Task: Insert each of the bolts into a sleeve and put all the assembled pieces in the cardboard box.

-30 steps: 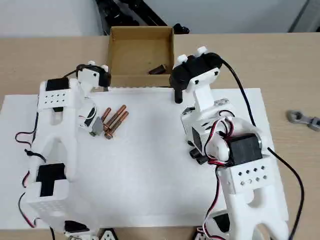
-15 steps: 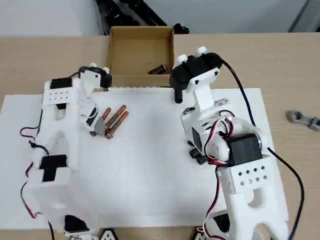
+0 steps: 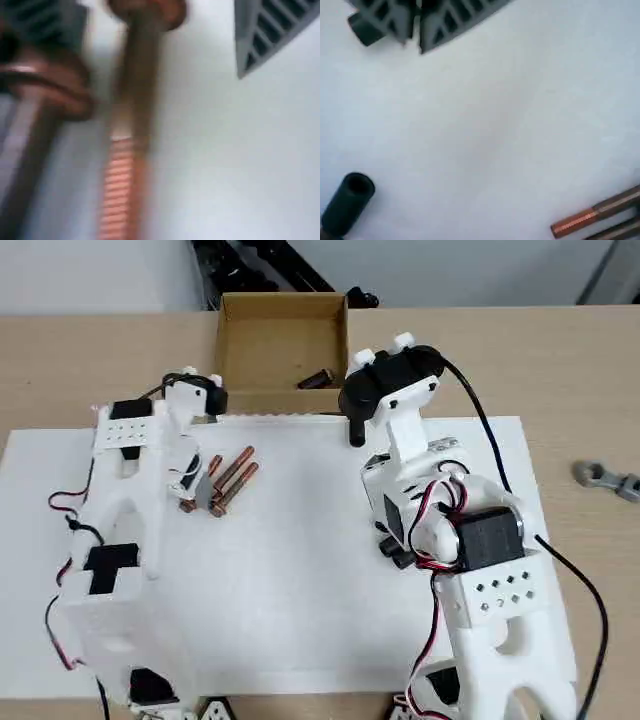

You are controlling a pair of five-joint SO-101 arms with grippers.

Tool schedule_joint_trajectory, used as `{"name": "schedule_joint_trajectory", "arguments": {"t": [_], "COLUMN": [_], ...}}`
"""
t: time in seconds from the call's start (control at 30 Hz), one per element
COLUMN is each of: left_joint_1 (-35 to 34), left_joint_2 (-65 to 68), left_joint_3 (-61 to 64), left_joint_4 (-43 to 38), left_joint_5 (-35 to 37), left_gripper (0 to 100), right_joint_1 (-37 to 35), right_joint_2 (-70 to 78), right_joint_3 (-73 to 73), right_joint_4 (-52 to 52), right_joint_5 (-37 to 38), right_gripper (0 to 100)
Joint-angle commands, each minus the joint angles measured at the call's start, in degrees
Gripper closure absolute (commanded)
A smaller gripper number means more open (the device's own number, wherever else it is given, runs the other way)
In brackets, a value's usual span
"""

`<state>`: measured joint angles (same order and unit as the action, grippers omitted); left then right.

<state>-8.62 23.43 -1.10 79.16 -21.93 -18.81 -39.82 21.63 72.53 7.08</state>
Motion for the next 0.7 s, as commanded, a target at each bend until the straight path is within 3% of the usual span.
{"name": "schedule_joint_trajectory", "arguments": {"t": [0.0, 0.3, 0.47, 0.53, 0.67], "left_joint_1": [1.4, 0.8, -0.7, -0.8, -0.8], "left_joint_2": [-0.3, -1.0, -1.1, -1.1, -4.0], "left_joint_3": [-2.3, -2.9, -11.1, -16.7, -16.7], "left_joint_4": [-1.4, 6.2, 15.6, 21.7, 21.7], "left_joint_5": [0.5, -5.5, -10.2, -15.4, -26.8], "left_gripper": [98, 100, 99, 99, 100], "right_joint_1": [0.6, 0.6, 0.6, 0.6, 0.6], "right_joint_2": [-1.0, -1.1, -1.1, -1.1, -1.1], "right_joint_3": [-0.4, -0.4, -0.4, -0.4, -0.4], "right_joint_4": [0.0, 0.1, 0.1, 0.1, 0.1], "right_joint_5": [0.7, 0.7, 0.7, 0.7, 0.7], "right_gripper": [99.5, 99.5, 99.5, 99.5, 99.5]}}
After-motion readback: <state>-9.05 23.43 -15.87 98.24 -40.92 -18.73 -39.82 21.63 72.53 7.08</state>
